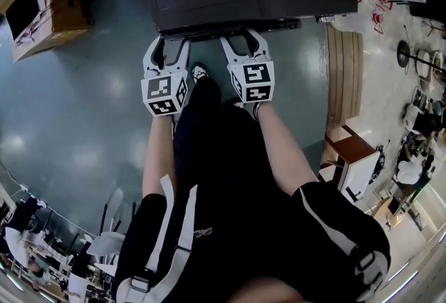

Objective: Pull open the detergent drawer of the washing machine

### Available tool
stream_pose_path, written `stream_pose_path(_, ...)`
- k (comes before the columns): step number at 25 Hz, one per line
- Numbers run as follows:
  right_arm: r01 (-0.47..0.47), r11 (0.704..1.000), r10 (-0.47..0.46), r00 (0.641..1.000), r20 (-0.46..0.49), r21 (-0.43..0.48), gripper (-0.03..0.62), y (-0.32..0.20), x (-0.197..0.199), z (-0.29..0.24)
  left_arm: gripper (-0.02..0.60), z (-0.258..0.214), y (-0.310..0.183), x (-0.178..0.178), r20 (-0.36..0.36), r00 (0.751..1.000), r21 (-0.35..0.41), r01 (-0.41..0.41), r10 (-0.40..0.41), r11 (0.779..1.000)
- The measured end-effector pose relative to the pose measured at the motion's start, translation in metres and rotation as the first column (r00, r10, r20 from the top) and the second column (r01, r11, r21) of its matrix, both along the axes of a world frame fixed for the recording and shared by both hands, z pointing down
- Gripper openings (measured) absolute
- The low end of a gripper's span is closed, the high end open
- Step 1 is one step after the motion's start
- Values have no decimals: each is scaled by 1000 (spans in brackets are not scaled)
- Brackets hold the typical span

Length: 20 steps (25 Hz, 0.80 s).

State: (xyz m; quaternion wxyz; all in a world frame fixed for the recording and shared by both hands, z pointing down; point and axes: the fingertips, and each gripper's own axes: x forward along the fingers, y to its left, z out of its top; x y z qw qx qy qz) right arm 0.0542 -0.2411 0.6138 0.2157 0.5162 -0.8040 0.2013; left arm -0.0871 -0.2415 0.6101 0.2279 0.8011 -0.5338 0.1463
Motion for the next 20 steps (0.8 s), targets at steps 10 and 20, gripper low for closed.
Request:
stream_pose_path(10,14,1000,-14,1000,22,0,216,8,2,0,259,0,7,1,16,1000,-9,-12,12,1000)
stream_pose_path(20,125,992,-125,992,28,-1,282,0,-3,-4,273,6,4,3,-26,997,-37,-69,68,997)
